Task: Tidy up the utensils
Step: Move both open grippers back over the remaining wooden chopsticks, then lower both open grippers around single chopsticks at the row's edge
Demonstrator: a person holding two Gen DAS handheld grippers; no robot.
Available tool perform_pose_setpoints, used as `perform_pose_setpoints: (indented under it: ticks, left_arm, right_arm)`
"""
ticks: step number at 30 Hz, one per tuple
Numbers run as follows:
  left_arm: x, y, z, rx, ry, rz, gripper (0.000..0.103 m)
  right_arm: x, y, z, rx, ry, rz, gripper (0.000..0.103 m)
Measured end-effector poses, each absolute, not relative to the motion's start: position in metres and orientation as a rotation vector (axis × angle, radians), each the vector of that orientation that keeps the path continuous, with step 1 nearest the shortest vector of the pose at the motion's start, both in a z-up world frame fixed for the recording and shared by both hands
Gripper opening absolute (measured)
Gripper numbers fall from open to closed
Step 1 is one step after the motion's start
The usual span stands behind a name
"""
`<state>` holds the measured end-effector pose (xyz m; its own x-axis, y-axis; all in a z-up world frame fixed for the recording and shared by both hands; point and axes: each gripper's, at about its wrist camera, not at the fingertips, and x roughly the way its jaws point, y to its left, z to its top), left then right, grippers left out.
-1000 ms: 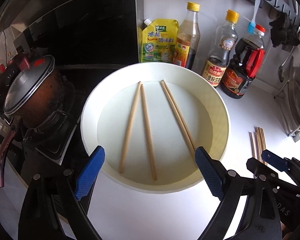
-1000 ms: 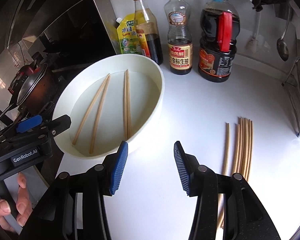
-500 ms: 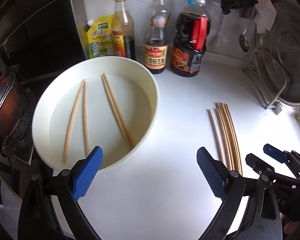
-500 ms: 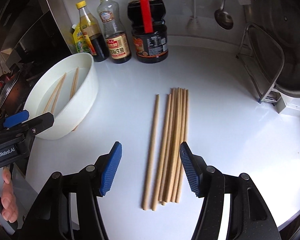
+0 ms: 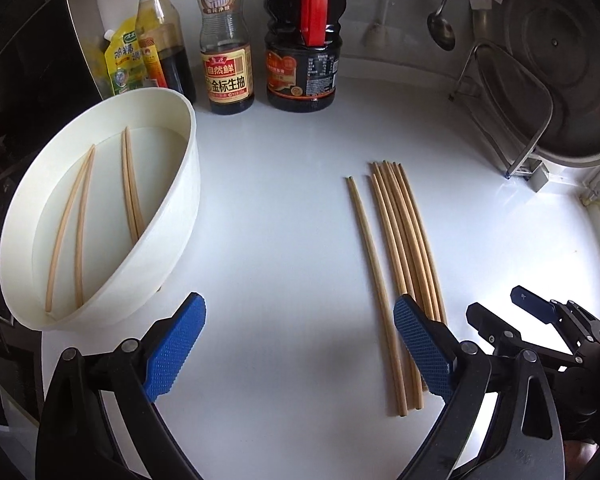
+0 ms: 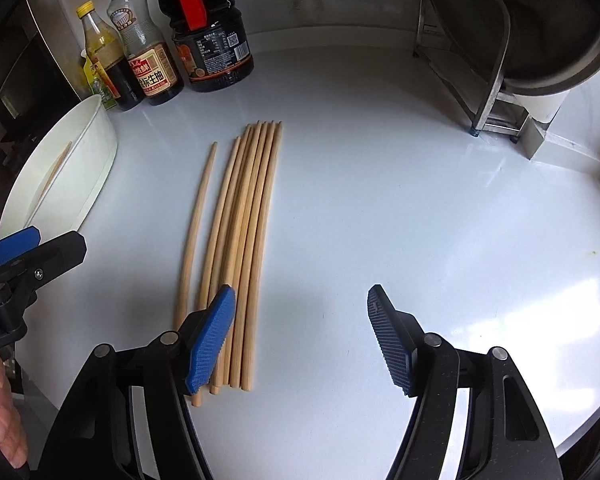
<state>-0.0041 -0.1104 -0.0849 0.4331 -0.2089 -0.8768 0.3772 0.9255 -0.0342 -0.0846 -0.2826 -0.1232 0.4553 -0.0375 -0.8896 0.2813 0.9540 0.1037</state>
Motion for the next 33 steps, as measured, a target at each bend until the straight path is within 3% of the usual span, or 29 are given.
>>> perform_pose_setpoints:
  ticks: [33]
  left_arm:
    - [0.006, -0.125, -0.123, 0.152, 1.119, -0.308, 0.093]
  right_arm:
    - [-0.063, -0.277, -0.15, 0.152, 1.106, -0.194, 0.066]
